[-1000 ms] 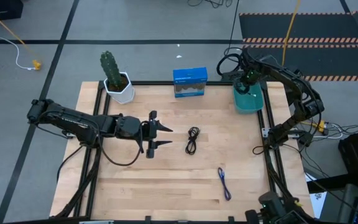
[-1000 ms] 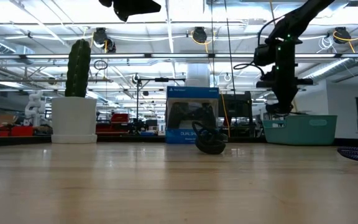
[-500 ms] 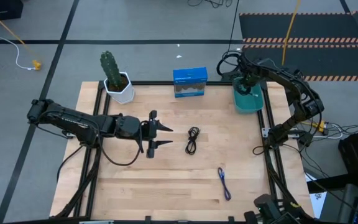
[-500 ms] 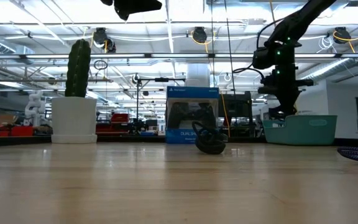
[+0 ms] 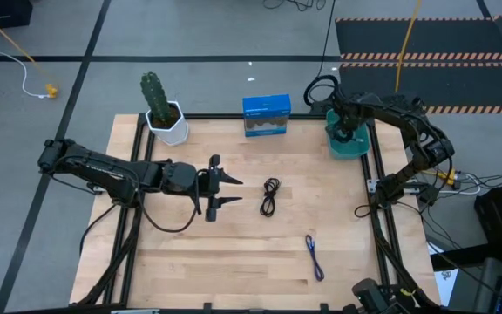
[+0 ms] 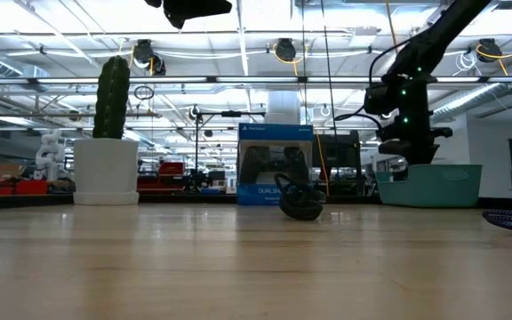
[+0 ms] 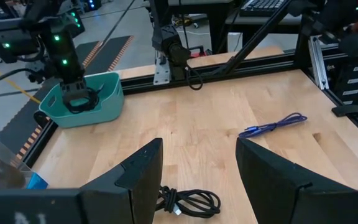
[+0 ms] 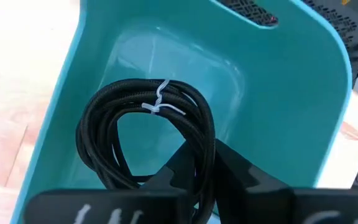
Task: Pick and place USB-C Cables
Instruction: Put the bottom black USB cable into the blue bin, then put the black blue USB cable into the blue bin
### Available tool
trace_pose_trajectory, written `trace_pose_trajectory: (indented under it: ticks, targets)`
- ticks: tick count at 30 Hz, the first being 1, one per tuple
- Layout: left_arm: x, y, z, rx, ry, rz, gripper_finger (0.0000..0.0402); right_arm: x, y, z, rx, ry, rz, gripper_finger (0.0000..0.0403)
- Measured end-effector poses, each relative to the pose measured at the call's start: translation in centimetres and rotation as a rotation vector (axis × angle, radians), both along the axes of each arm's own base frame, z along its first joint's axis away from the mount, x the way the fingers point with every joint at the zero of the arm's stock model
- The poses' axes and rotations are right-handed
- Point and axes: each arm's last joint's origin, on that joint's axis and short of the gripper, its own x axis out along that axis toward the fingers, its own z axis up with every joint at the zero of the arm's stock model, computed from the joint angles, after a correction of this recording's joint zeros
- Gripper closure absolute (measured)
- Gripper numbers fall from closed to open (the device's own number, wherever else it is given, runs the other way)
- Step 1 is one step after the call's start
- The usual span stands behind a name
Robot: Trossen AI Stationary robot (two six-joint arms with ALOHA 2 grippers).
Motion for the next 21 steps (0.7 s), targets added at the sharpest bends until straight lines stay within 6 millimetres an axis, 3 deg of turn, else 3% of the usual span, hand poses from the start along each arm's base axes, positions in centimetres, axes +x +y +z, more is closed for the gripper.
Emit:
trace_pose_trajectory:
  ticks: [15,21]
  targets:
    - [0.0,0.0,0.0,0.000,0.000,0.000,0.0197,0.0,0.2,-0.3,0.017,0.015,0.030,0.0252]
    - [0.0,0.0,0.0,-0.008,0.000,0.003,0.0197,0.9,1.0,1.7,0.045,0.023,0.039,0.0234]
